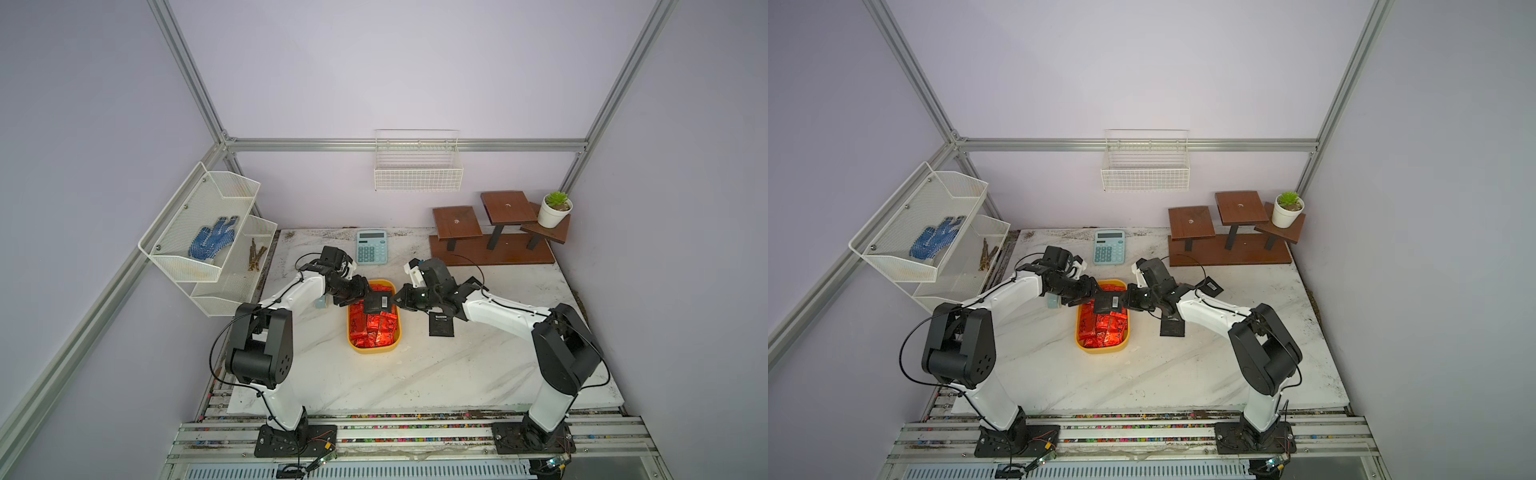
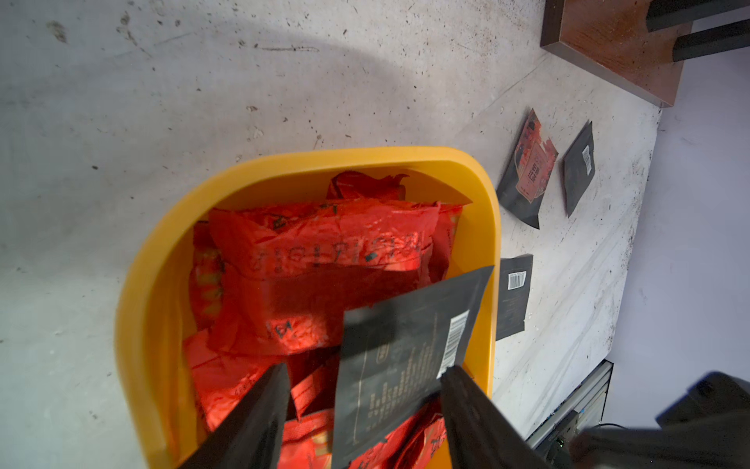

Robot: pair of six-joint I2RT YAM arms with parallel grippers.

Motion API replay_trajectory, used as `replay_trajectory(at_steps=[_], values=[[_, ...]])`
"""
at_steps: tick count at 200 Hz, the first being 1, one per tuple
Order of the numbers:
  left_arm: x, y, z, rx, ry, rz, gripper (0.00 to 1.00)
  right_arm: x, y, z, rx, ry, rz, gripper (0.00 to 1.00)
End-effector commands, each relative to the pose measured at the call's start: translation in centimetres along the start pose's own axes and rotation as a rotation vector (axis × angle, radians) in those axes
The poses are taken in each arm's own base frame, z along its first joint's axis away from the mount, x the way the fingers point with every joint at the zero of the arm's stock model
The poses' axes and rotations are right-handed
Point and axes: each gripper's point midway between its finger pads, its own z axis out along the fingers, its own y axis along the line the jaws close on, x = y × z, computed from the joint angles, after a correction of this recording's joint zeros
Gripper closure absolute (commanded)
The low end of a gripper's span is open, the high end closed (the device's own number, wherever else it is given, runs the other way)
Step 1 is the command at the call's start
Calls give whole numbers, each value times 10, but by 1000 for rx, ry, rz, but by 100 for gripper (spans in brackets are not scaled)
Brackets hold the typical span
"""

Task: Take the tea bags out of the storage box
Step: Pick up the tea bag from the storage box.

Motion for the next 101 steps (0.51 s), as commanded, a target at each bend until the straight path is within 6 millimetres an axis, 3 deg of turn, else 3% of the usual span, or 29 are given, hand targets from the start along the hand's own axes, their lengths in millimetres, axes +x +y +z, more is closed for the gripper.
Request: replay_trajectory(at_steps=[1,38,101], values=[[-7,-6,0,42,-18,19,37,-5,-5,17,24,5,-15,100],[-3,-8,2,67,-3,17,40,-2,-17,38,40,33,2,100],[7,-11,10,124,38,6,55,1,-22,44,48,48,7,100]])
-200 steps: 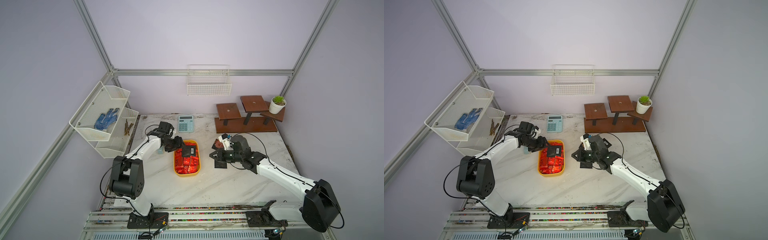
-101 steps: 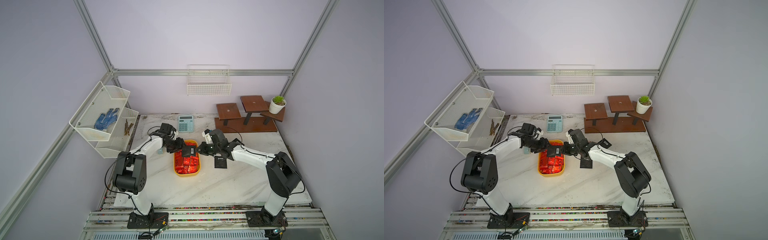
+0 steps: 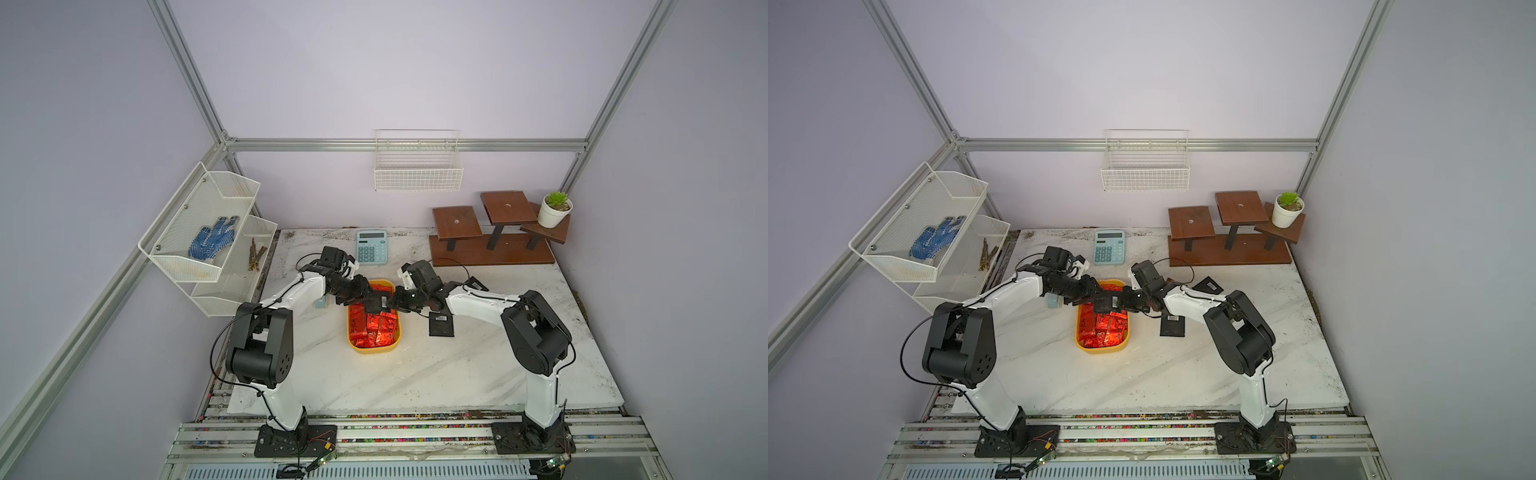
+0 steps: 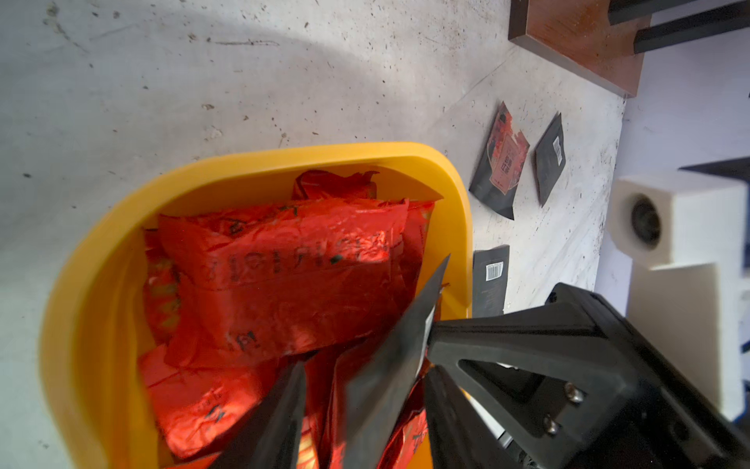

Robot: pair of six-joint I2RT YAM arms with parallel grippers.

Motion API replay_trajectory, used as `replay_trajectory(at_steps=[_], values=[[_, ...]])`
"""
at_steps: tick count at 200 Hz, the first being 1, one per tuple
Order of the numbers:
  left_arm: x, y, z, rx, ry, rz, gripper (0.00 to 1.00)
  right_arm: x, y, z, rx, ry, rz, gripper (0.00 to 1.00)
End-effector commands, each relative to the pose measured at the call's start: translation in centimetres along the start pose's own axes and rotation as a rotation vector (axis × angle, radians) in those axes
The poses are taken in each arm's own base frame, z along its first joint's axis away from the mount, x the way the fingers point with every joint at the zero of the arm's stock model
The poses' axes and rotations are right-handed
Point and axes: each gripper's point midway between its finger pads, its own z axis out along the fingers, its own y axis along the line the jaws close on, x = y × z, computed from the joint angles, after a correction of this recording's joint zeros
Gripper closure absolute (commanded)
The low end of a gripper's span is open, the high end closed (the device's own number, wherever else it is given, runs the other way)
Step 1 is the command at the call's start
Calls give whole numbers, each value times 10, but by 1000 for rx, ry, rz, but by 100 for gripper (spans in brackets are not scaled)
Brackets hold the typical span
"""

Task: Take the tea bags out of the storage box
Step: Pick up the tea bag from the storage box.

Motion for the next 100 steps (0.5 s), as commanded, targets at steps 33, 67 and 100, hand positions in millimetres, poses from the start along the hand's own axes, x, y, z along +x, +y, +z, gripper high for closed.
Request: replay_trajectory(at_steps=[33,67,100], values=[[8,0,5,53,22,-1,69,-2,5,3,-9,-3,-21,100],[10,0,2,45,19,-9,87,-4,9,-1,-16,-9,-29,100],[6,1,-12,-11,-8,-7,95,-14,26,-26,-27,-54,-69,97]])
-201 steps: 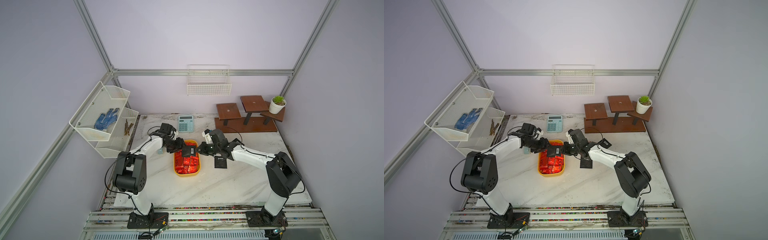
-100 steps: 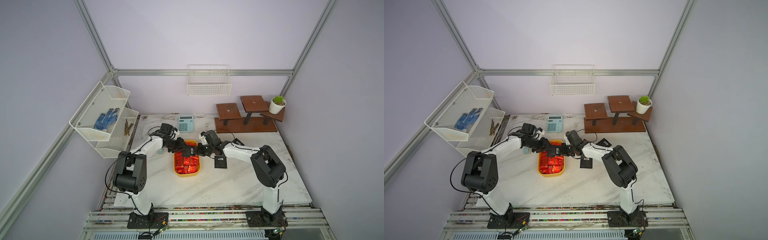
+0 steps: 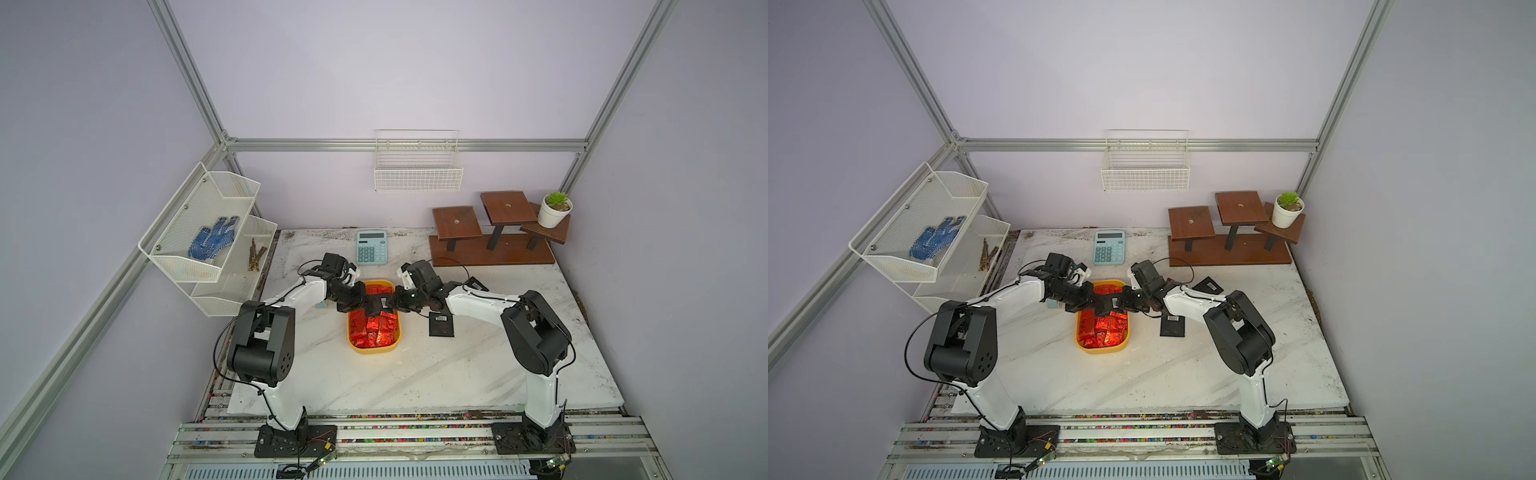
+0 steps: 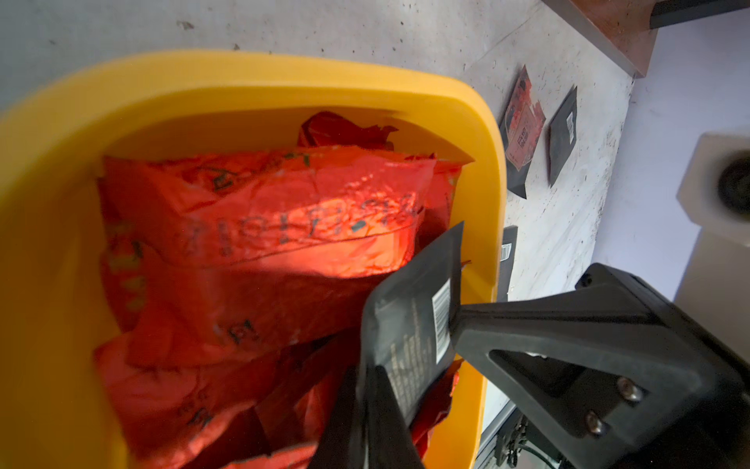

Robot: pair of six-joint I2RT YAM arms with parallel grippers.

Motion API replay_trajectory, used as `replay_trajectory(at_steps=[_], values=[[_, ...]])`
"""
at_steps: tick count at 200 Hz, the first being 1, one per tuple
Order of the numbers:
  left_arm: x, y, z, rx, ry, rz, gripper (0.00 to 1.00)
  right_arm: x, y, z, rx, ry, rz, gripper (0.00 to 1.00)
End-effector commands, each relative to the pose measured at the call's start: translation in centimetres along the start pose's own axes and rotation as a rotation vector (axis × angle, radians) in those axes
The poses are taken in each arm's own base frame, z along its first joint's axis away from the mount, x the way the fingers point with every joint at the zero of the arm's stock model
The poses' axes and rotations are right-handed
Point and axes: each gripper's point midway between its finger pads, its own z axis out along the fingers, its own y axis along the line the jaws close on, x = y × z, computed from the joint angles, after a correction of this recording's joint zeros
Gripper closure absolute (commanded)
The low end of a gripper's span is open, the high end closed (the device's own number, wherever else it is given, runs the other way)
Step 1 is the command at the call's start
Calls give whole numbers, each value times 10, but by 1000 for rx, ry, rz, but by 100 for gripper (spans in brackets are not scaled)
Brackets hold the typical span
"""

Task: Take the tea bags out of the storage box
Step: Pick up the tea bag from the storage box.

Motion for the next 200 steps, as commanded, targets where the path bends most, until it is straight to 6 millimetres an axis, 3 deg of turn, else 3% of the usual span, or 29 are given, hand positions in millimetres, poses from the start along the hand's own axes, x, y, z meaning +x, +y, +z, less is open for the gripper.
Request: replay_trajectory(at_steps=[1,60,92,120,151,200], values=[[-11,-9,-24,-21,-62,27,95,-15,26,-26,-27,-56,-64,97],[-17,-27,-67,-83,-123,71,96,-38,57,-116,-22,-201,-166,69],[-15,-35,-76,-66,-132,84,94,-43,52,-176,-26,-310,-170,59],[-12,-39,-73,-33,-111,81,94,-38,37,-211,-8,-359,-163,56],[-7,-50,-67,47,-79,71,95,-24,25,-223,17,-356,-169,54],[15,-54,-42,179,40,15,92,-10,11,-209,-2,-320,-129,55]])
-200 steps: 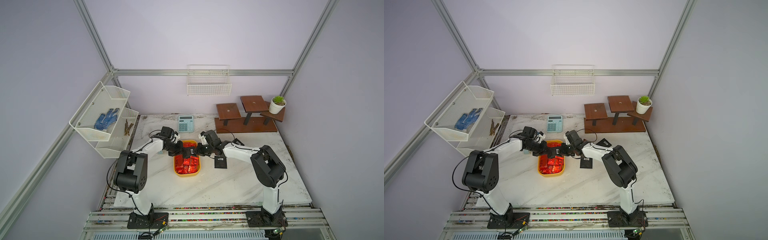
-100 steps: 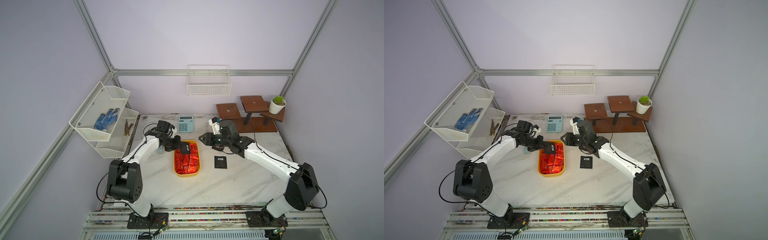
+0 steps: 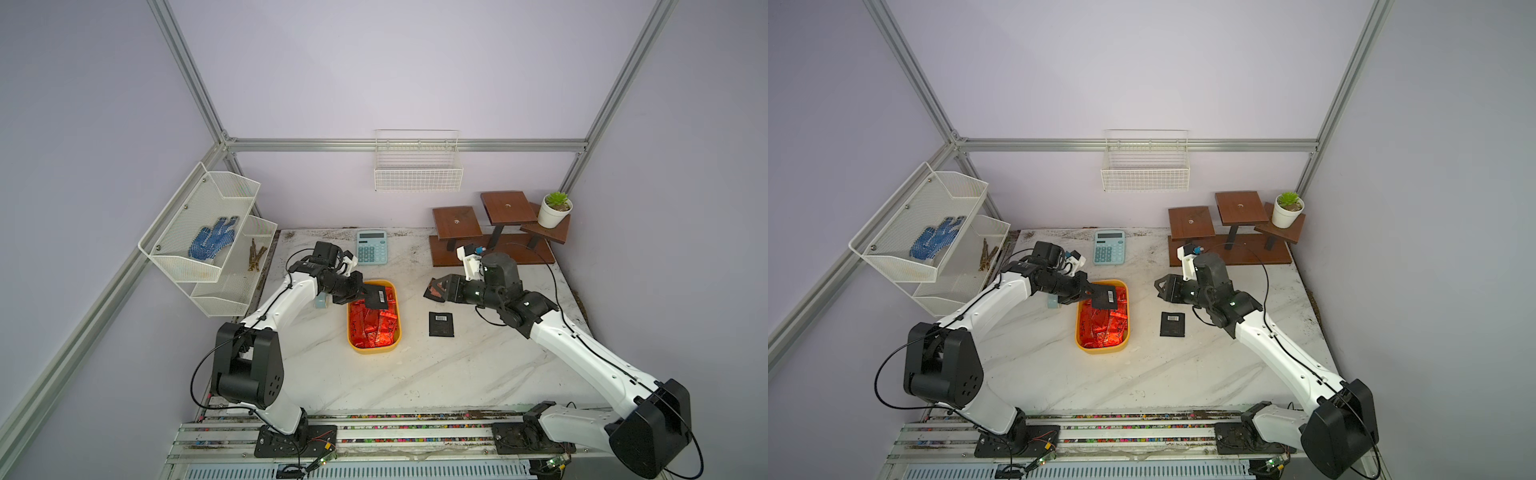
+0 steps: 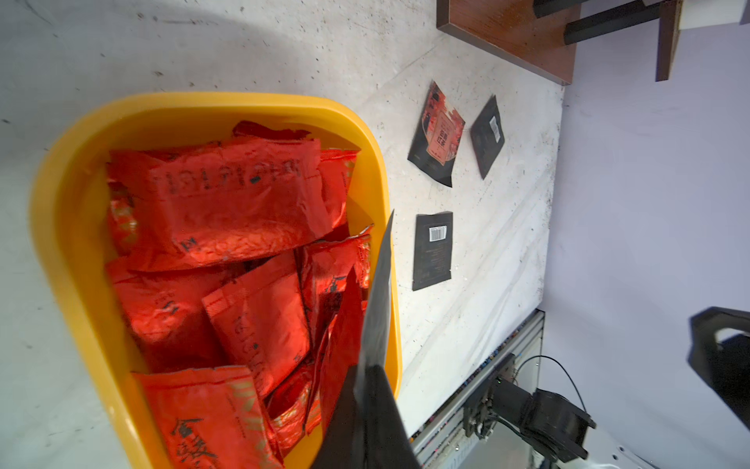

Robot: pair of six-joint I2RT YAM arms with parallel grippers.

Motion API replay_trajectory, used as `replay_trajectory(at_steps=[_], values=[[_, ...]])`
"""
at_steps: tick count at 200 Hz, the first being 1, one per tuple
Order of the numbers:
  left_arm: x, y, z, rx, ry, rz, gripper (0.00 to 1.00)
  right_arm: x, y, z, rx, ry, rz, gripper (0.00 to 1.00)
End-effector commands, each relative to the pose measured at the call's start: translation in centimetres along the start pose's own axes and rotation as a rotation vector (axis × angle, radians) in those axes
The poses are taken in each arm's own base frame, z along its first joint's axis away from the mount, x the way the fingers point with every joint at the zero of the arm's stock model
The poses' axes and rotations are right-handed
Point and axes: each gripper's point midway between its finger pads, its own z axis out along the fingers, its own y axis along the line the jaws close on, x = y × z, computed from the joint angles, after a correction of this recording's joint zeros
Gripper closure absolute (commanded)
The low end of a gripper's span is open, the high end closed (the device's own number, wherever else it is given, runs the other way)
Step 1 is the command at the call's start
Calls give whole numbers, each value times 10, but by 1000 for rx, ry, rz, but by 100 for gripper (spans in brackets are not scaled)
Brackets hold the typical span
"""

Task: Take the tea bags out of the storage box
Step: Pick up the tea bag from the storage box.

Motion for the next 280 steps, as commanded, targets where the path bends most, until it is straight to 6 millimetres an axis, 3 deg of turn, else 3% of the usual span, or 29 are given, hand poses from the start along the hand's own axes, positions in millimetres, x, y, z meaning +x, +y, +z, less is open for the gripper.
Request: replay_trajectory(at_steps=[1,64,85,109,126,148,183,228,280], values=[[11,-5,13,98,66,-29,92,9,-5,3,-11,17,16,55],[34,33,37,5,131,-66,89,15,-7,14,-26,44,35,56],[32,40,37,-42,119,-61,72,16,-8,15,-24,47,37,56],[29,42,33,-67,109,-51,64,18,-10,16,-24,52,40,57],[29,41,32,-70,110,-47,64,19,-11,17,-23,53,42,57],[29,42,31,-80,110,-45,69,20,-11,18,-24,55,47,57],[30,41,31,-74,116,-46,88,22,-12,19,-26,58,50,58],[24,34,17,-96,87,-28,89,23,-12,15,-25,54,44,58],[15,22,-9,-145,48,8,100,25,-12,12,-27,51,40,58]])
